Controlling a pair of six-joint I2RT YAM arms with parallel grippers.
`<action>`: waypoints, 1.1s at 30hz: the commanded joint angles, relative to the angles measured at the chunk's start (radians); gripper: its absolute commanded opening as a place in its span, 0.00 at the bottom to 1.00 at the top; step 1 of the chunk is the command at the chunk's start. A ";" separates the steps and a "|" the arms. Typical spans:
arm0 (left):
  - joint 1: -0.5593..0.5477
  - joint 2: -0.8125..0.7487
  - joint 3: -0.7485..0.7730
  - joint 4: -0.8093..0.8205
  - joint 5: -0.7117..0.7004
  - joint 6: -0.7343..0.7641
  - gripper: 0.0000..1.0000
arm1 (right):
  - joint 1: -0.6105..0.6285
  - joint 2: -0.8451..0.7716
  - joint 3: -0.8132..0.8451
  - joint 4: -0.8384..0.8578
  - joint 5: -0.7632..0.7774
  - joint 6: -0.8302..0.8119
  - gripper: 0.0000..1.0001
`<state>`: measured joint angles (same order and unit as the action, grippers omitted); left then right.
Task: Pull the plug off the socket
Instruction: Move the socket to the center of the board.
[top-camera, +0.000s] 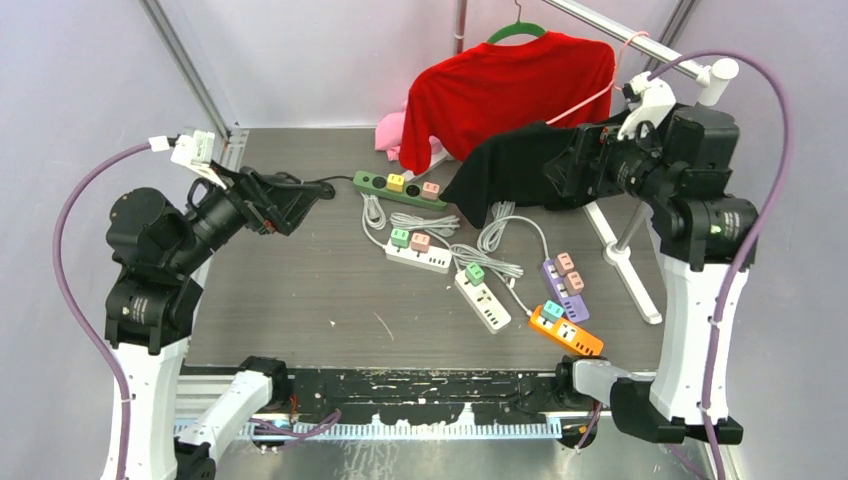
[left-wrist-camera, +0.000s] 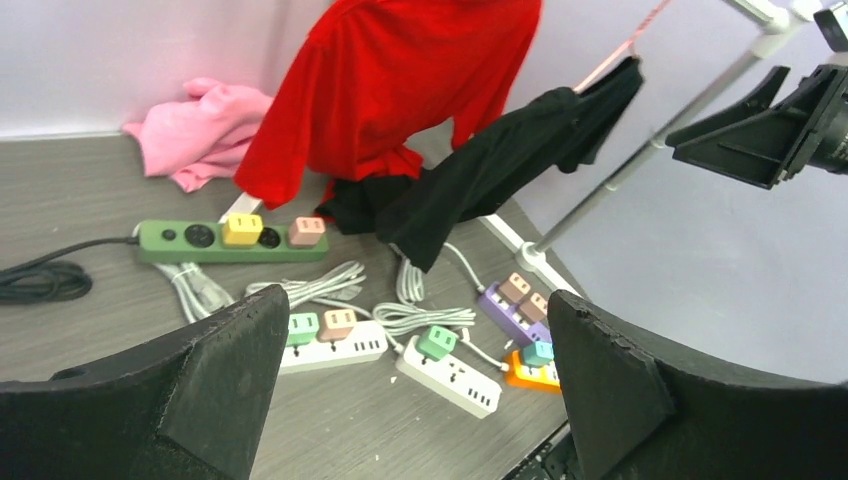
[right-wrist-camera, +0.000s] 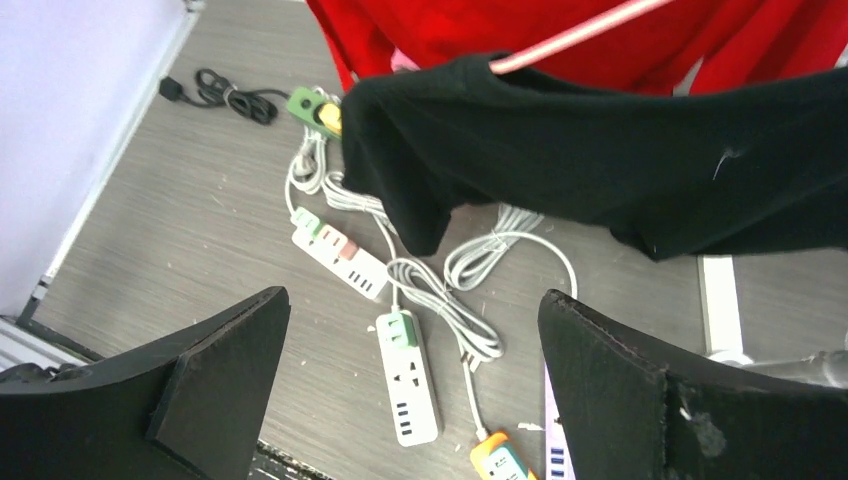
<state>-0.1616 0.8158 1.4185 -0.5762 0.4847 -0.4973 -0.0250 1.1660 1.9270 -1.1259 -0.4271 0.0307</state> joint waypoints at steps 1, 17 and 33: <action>-0.002 0.007 -0.025 -0.035 -0.099 0.026 1.00 | -0.017 -0.019 -0.111 0.073 0.024 -0.002 1.00; -0.003 -0.084 -0.397 -0.002 -0.090 -0.026 0.99 | -0.046 -0.111 -0.456 -0.228 -0.113 -0.547 1.00; -0.011 -0.493 -0.934 0.361 0.046 -0.524 0.90 | -0.038 -0.228 -0.709 -0.202 -0.263 -0.594 1.00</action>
<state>-0.1635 0.3630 0.4725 -0.3367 0.4877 -0.9432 -0.0696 0.9463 1.2732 -1.4338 -0.5777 -0.6147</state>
